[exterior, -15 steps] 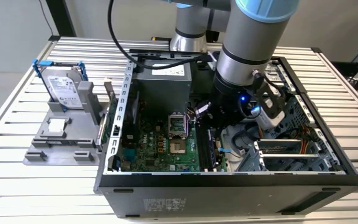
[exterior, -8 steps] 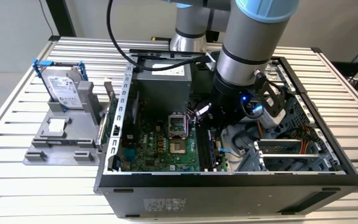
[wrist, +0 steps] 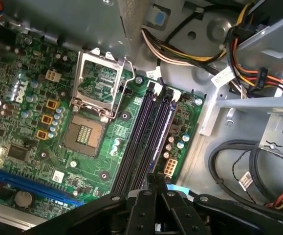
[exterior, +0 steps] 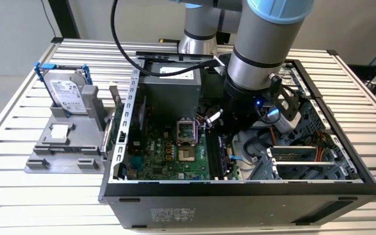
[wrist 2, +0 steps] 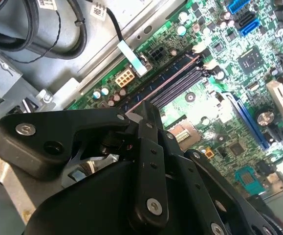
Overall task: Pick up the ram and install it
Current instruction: 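Insert the ram into the slot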
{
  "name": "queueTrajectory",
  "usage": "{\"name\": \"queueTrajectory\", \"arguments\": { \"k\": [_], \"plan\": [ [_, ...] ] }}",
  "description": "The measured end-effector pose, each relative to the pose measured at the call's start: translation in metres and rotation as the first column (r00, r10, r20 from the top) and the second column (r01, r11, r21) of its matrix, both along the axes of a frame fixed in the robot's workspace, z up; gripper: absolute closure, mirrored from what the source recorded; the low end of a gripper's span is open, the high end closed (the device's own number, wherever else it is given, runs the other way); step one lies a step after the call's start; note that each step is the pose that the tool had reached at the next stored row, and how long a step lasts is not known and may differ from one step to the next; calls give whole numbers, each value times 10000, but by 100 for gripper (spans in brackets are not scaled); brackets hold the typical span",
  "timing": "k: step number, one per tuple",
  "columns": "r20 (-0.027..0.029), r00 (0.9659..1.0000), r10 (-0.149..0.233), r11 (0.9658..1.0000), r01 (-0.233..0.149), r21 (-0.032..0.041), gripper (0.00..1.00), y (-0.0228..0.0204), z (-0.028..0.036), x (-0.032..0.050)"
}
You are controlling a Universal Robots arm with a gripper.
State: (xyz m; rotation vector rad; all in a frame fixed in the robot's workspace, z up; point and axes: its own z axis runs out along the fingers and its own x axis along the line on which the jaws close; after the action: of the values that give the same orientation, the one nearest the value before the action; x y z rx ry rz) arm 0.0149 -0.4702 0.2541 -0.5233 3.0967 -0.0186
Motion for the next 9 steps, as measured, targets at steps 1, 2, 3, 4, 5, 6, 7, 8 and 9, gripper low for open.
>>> {"name": "queueTrajectory", "arguments": {
  "k": [1,2,3,4,5,6,7,8,9],
  "plan": [
    [0,9999,108,9999,-108,0,100,0,0,0],
    [0,9998,214,9998,-214,0,100,0,0,0],
    [0,9995,323,9995,-323,0,100,0,0,-1],
    [0,9991,433,9991,-433,-1,100,0,0,-1],
    [0,9985,551,9985,-551,0,100,0,0,-1],
    [0,9978,664,9978,-664,0,100,0,0,-1],
    [0,9971,766,9971,-766,0,100,0,0,-1],
    [0,9961,882,9961,-882,-1,100,0,0,-1],
    [-1,9951,989,9951,-989,-2,100,0,1,-2]
  ]
}}
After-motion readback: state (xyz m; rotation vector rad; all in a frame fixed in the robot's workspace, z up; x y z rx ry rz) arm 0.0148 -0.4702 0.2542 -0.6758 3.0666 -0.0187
